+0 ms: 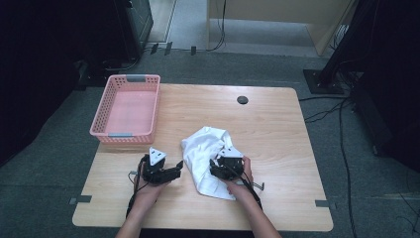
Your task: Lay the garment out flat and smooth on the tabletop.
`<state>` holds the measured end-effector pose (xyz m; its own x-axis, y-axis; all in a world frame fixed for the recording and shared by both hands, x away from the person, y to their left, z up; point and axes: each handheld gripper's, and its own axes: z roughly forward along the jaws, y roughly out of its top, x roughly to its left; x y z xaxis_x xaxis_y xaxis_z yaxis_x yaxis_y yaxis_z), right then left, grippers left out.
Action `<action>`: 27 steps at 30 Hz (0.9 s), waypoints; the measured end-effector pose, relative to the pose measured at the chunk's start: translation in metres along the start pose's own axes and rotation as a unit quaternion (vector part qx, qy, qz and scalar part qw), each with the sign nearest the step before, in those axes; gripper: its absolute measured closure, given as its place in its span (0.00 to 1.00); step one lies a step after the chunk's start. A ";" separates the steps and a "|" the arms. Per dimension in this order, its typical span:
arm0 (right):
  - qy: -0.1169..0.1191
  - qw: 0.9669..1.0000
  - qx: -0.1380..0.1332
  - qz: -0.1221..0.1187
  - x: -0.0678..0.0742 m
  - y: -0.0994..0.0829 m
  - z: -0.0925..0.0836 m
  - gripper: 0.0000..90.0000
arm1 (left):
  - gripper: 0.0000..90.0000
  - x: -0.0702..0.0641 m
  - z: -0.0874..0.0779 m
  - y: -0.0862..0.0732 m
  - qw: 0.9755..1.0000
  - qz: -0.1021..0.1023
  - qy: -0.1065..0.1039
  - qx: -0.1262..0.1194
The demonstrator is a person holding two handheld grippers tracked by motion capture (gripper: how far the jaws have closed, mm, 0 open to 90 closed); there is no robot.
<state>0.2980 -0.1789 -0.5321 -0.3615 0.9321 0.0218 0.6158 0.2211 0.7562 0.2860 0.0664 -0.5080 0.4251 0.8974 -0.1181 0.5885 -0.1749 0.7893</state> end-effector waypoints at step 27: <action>-0.033 0.999 -0.015 0.030 -0.015 -0.001 0.000 0.62 | 0.28 -0.053 0.026 0.004 0.997 0.069 -0.005 0.031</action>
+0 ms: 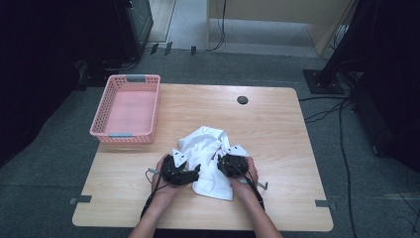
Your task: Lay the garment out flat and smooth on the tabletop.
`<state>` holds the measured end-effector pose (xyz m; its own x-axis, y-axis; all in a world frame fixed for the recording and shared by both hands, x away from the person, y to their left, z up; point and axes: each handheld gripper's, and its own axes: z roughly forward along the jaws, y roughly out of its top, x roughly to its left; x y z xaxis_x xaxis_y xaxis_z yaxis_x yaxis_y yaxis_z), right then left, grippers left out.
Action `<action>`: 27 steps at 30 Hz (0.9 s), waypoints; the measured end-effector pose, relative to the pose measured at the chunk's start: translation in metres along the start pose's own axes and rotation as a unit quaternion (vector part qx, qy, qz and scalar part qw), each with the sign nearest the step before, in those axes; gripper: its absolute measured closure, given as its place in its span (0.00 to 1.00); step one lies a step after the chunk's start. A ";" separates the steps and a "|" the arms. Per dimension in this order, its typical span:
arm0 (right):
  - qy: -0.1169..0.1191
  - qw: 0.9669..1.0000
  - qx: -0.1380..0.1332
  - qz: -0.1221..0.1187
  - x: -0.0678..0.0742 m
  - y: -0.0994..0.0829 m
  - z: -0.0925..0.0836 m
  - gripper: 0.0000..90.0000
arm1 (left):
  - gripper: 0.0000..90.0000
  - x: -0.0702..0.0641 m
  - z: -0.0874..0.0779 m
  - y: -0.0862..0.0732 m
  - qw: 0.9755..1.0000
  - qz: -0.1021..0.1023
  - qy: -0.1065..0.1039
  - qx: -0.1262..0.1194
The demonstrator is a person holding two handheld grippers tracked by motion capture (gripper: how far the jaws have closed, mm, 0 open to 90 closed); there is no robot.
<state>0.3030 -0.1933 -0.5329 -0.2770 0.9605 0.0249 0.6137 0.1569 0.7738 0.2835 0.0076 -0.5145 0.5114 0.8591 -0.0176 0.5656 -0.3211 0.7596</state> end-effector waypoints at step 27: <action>-0.022 1.000 -0.004 0.014 -0.018 0.001 0.000 0.94 | 0.94 0.055 -0.030 -0.038 0.992 -0.119 0.032 -0.005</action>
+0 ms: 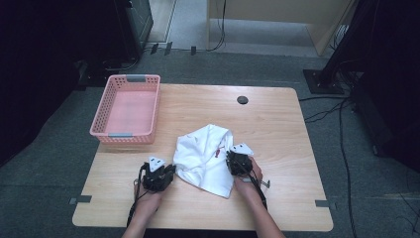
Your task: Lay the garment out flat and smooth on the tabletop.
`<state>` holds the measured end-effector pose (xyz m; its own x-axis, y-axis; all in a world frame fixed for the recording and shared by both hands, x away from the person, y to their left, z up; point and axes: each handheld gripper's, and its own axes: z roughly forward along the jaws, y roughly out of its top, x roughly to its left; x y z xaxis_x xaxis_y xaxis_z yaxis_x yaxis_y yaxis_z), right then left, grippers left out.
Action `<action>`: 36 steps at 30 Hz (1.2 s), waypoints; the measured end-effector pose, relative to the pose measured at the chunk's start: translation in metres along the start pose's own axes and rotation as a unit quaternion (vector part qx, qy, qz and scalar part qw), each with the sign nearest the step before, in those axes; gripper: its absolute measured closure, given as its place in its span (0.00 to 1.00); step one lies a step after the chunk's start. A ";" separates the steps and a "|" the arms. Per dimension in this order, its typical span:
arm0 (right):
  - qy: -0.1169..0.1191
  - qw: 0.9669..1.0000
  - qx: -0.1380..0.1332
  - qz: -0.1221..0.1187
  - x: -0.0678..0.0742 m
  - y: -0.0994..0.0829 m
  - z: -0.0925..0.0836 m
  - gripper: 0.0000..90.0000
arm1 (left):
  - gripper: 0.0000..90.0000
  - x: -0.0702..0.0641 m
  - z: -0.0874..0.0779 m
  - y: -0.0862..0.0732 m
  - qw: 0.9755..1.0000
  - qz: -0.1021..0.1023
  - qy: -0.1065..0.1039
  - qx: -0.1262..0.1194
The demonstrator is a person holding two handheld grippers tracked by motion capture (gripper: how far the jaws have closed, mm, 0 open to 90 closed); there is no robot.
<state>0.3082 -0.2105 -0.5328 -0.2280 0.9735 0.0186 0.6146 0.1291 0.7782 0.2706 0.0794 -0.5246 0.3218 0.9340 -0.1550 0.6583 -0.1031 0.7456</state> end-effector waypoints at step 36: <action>0.024 1.000 0.002 0.002 -0.026 -0.005 -0.007 0.90 | 0.94 -0.044 0.015 0.016 0.997 0.070 -0.041 0.007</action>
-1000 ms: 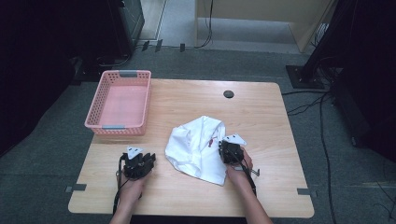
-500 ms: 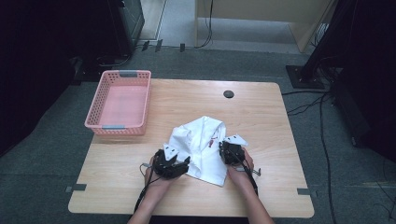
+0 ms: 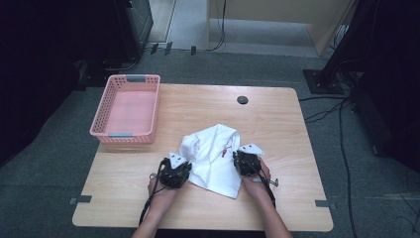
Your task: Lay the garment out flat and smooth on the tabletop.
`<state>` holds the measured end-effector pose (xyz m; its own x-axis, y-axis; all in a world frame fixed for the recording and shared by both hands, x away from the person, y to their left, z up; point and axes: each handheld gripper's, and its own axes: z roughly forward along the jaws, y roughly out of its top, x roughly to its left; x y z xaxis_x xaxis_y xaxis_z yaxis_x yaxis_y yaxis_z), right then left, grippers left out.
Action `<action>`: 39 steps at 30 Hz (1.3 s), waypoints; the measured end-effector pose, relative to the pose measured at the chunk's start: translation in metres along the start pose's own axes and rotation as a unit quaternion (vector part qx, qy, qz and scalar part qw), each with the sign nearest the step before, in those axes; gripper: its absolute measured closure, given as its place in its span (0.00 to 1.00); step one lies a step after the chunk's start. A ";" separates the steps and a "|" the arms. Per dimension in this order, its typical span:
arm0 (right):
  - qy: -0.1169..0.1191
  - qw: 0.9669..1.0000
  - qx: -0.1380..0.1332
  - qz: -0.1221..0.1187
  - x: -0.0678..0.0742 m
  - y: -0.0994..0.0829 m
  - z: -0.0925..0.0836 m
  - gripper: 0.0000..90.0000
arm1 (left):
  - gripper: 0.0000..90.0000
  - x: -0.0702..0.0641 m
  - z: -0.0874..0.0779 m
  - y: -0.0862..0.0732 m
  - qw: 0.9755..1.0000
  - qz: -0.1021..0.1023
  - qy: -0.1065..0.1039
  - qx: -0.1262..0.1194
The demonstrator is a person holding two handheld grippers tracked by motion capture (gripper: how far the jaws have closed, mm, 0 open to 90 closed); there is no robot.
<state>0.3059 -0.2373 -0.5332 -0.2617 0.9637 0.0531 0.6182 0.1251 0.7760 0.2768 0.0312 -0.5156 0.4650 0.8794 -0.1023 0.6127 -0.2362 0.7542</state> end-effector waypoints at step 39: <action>0.217 0.968 -0.038 -0.120 0.095 0.011 -0.040 0.62 | 0.95 0.074 -0.041 -0.013 0.991 -0.111 -0.067 -0.045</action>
<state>0.2578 -0.1539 -0.4947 -0.6880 0.7171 0.1114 0.4490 0.3001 0.8416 0.2765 0.1166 -0.5065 0.4092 0.8417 -0.3524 0.6524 0.0001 0.7579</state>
